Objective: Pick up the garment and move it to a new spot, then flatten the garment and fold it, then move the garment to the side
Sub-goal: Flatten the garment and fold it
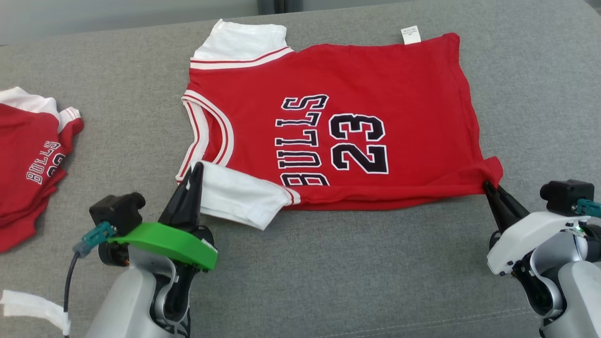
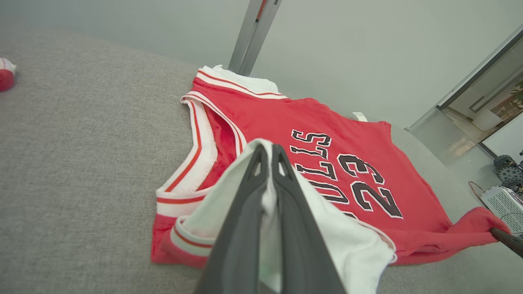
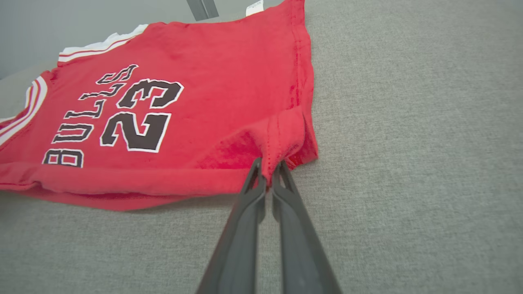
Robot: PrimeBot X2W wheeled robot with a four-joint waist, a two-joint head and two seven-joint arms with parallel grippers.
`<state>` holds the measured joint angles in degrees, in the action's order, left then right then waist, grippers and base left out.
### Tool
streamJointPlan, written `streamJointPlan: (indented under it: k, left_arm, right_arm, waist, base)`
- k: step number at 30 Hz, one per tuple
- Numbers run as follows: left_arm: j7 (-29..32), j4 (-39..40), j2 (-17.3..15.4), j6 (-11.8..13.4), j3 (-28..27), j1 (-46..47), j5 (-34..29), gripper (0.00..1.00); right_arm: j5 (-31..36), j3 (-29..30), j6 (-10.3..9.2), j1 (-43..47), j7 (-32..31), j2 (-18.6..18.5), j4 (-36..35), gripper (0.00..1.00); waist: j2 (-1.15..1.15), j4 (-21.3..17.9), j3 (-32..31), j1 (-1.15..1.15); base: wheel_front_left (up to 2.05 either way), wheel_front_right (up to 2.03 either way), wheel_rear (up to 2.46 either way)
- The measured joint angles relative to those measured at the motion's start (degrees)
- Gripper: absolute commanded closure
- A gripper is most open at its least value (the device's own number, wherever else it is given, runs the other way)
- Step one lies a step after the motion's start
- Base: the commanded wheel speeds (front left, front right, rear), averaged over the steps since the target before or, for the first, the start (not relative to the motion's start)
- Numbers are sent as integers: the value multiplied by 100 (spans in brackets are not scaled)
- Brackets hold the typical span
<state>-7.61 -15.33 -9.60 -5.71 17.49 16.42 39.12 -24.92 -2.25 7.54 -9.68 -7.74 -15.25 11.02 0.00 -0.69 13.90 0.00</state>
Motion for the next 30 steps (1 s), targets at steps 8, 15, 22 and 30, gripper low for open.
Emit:
streamJointPlan:
  k: [8,15,22,30]
  left_arm:
    - [116,-850,-41,-92,53,995,63,100]
    - [-149,-1682,-20,-141,232,1647,51,0]
    - [-597,-2041,-30,-162,321,1631,65,0]
    - [-686,-2213,-234,-165,535,922,-121,0]
  right_arm:
    - [89,-105,0,-811,-130,47,443,100]
    - [104,-205,0,-1301,247,123,1000,0]
    - [149,-374,0,-1160,767,60,1345,0]
    - [293,-510,0,-963,996,-77,1610,0]
  waist:
    - [0,-84,201,0]
    - [0,-86,283,0]
    - [0,-54,121,0]
    - [0,0,1,0]
  base:
    - [0,0,0]
    - [0,0,0]
    - [0,0,0]
    - [0,0,0]
